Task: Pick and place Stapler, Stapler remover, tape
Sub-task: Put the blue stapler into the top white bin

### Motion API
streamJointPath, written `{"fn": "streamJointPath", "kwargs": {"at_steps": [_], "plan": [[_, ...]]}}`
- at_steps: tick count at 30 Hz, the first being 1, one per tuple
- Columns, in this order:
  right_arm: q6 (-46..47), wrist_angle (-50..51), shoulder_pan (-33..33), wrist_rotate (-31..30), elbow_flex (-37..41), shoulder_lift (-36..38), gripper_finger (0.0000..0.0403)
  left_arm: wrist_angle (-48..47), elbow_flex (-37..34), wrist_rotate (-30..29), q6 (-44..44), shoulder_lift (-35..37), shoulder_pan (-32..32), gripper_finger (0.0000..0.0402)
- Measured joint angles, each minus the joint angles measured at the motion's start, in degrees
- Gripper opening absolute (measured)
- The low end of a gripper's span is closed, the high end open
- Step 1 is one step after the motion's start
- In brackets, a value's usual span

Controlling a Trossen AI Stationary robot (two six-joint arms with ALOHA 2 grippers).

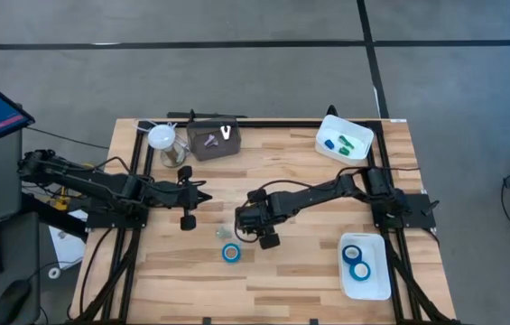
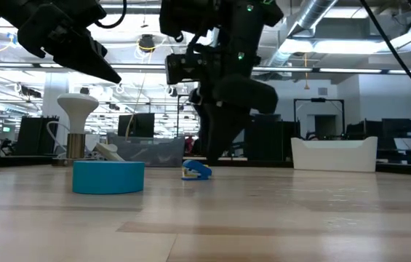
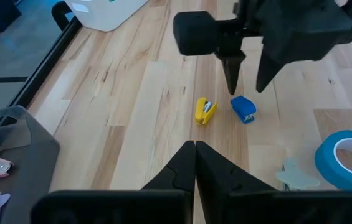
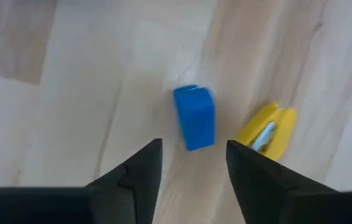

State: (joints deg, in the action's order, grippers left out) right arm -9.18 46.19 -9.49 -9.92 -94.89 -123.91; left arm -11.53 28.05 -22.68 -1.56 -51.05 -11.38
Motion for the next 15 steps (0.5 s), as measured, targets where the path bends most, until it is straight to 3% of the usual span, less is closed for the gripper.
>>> {"fn": "streamJointPath", "kwargs": {"at_steps": [15], "plan": [[-1.9, -3.8, 1.8, 5.8, -0.1, 0.1, 0.0139, 0.0, 0.0, 0.0, 0.0, 0.0, 0.0, 0.0004]]}}
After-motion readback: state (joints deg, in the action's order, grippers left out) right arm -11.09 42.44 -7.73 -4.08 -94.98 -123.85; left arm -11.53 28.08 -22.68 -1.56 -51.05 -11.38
